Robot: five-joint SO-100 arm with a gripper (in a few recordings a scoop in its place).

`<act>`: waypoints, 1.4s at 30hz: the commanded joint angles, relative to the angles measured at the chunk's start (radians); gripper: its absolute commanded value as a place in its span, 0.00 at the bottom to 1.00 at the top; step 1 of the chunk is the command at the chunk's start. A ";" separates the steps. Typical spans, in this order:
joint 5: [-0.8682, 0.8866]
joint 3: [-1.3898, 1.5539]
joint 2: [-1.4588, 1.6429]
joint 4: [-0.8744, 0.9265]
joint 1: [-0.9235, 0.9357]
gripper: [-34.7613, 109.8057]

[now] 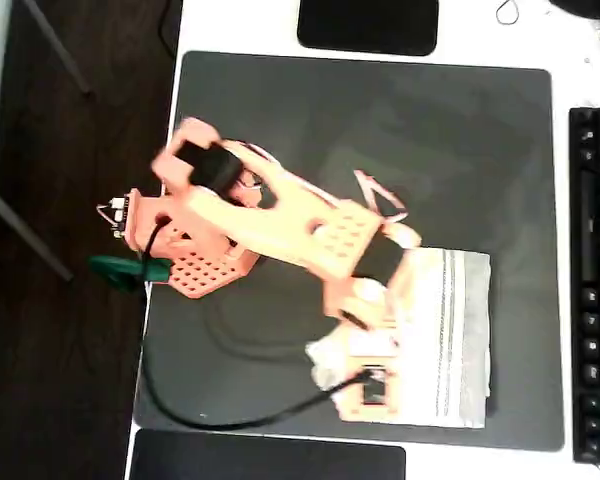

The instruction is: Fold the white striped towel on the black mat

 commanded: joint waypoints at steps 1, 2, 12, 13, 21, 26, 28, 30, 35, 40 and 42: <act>0.037 -0.245 -0.109 0.028 -0.040 0.24; 0.049 -0.293 -0.149 0.029 -0.051 0.24; 0.074 -0.474 -0.433 -0.133 -0.112 0.29; 0.064 -0.466 -0.456 -0.170 -0.115 0.32; -0.072 -0.420 -0.517 -0.431 -0.156 0.43; -0.245 -0.416 -0.454 -0.437 -0.190 0.47; -0.311 -0.462 -0.417 -0.379 -0.201 0.48; -0.410 -0.477 -0.362 -0.305 -0.216 0.49; -0.755 -0.374 -0.247 -0.166 -0.250 0.50; -1.095 -0.232 -0.256 -0.106 -0.235 0.50; -1.184 -0.186 -0.270 -0.121 -0.225 0.50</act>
